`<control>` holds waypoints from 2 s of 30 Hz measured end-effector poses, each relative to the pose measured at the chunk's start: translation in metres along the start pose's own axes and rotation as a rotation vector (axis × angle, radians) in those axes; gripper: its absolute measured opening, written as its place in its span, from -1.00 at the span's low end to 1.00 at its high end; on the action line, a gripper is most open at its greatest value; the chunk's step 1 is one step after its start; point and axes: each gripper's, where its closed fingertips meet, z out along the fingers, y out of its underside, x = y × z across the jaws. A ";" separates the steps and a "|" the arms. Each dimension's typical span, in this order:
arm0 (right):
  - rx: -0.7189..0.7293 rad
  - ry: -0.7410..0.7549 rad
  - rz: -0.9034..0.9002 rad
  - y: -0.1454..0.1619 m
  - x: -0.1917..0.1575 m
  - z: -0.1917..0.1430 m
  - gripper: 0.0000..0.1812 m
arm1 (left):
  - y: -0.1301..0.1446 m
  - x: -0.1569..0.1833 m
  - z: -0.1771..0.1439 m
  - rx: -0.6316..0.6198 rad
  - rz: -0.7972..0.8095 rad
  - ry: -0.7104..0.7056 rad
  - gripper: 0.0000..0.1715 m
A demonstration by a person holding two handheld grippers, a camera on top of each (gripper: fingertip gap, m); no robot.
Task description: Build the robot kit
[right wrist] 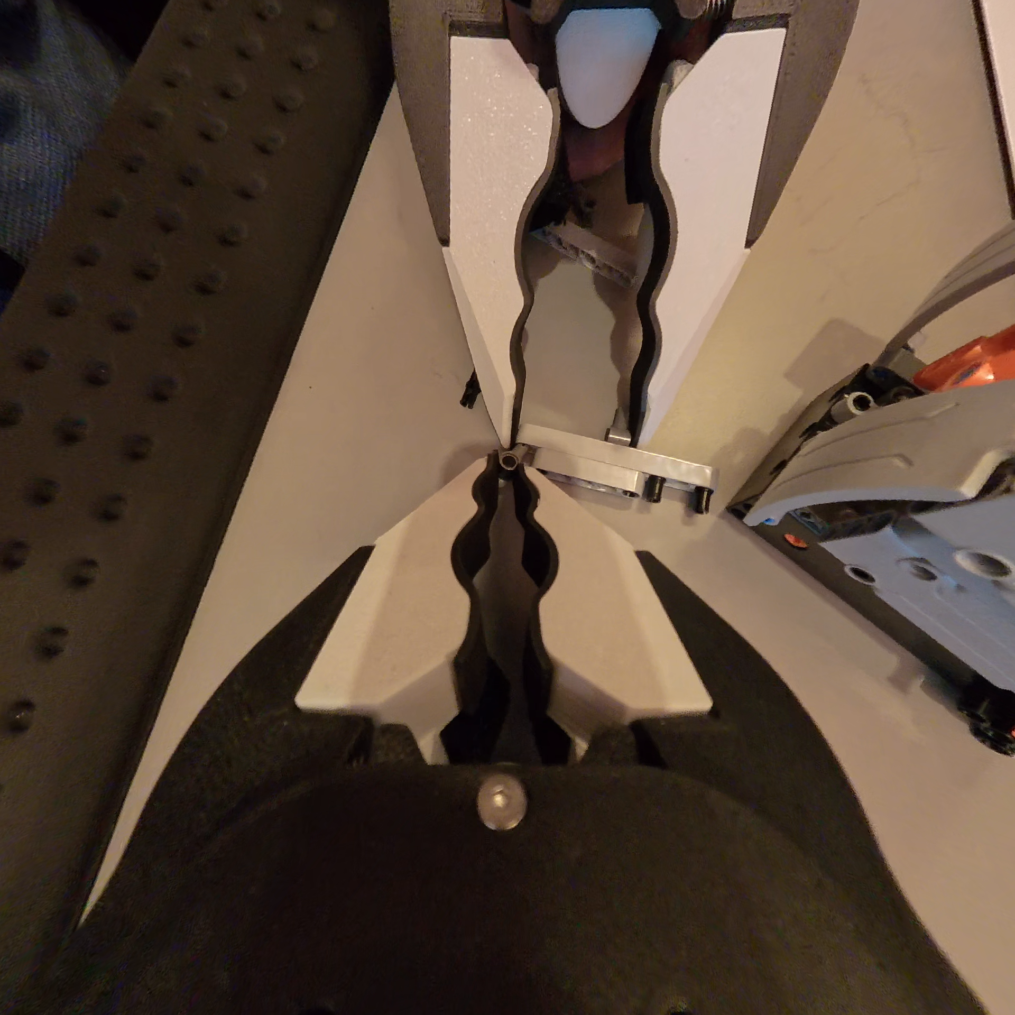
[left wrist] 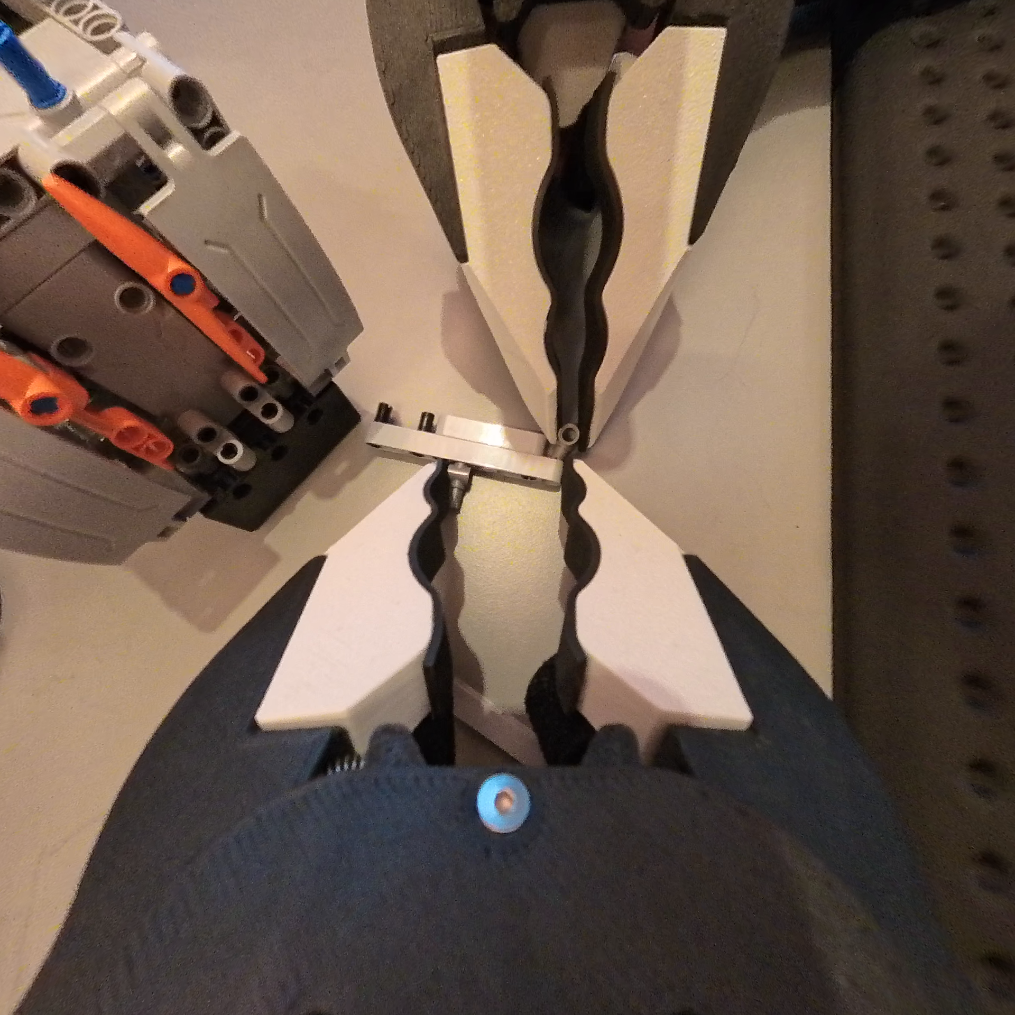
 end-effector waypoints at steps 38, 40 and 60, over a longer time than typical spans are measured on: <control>0.190 0.039 0.119 -0.025 0.001 -0.028 -0.97 | -0.027 -0.001 -0.021 0.188 -0.092 0.061 -0.54; 0.206 0.030 0.119 -0.027 0.000 -0.029 -0.97 | -0.029 0.000 -0.023 0.197 -0.080 0.048 -0.55; 0.153 -0.123 -0.009 -0.020 -0.029 -0.020 -0.99 | -0.029 0.025 -0.016 0.164 0.010 0.107 -0.55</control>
